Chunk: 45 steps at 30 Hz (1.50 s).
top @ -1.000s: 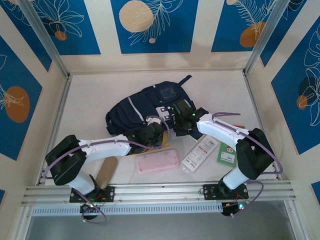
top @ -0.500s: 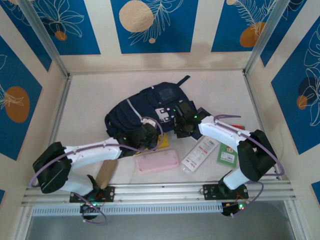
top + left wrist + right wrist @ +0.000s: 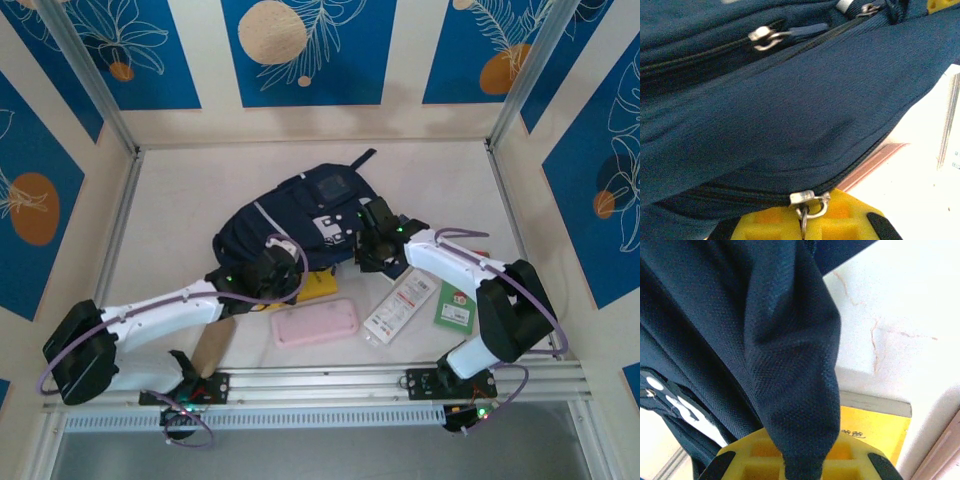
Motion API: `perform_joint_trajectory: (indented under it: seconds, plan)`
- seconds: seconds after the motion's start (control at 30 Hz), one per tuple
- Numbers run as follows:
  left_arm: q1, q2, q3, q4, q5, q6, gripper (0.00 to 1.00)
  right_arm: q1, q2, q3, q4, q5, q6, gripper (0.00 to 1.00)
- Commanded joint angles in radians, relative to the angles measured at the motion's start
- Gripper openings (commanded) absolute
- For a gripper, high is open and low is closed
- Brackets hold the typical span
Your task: Pack the student bag
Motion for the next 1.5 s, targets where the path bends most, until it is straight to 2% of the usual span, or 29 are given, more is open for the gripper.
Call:
perform_joint_trajectory:
  seconds: [0.0,0.17,0.37,0.47,0.53,0.63,0.7,0.77,0.83,0.97,1.03,1.17,1.37,1.47]
  plan:
    - [0.042,-0.055,-0.027,-0.144,-0.007,0.007,0.00,-0.082,0.015,0.030,-0.076,0.066,-0.059,0.00]
    - [0.086,-0.085,-0.043,-0.164,0.059,-0.006,0.00,-0.138,0.064,0.095,-0.142,0.067,-0.249,0.00]
    - [0.108,-0.065,-0.047,-0.187,0.117,-0.010,0.00,-0.189,0.087,0.101,-0.146,0.056,-0.352,0.00]
    - [0.109,-0.051,-0.047,-0.161,0.171,0.004,0.00,-0.202,0.091,0.114,-0.119,0.045,-0.463,0.01]
    - [0.111,-0.021,-0.029,-0.134,0.208,0.011,0.00,-0.203,0.101,0.149,-0.116,0.027,-0.570,0.11]
    - [0.109,0.034,0.006,-0.095,0.267,0.015,0.00,-0.205,0.109,0.184,-0.130,0.011,-0.697,0.19]
    - [0.109,0.062,0.025,-0.069,0.290,0.023,0.00,-0.200,0.098,0.183,-0.119,0.027,-0.776,0.20]
    - [0.109,0.075,0.044,-0.064,0.293,0.038,0.00,-0.178,0.071,0.174,-0.147,0.127,-0.831,0.24]
    - [0.109,0.072,0.055,-0.067,0.287,0.052,0.00,-0.176,0.043,0.167,-0.179,0.172,-0.870,0.28]
    - [0.109,0.056,0.053,-0.062,0.290,0.066,0.00,-0.139,0.028,0.251,-0.335,0.299,-0.998,0.49]
    - [0.108,0.054,0.047,-0.045,0.314,0.072,0.00,-0.107,0.014,0.279,-0.374,0.323,-1.036,0.52]
    - [0.109,0.047,0.041,-0.027,0.332,0.093,0.00,-0.050,-0.055,0.246,-0.323,0.169,-1.053,0.45]
    - [0.109,0.015,0.023,0.002,0.330,0.109,0.00,0.038,-0.101,0.143,-0.228,-0.140,-0.806,0.38]
    - [0.109,-0.004,0.007,0.026,0.337,0.118,0.00,0.101,-0.113,0.079,-0.118,-0.189,-0.710,0.40]
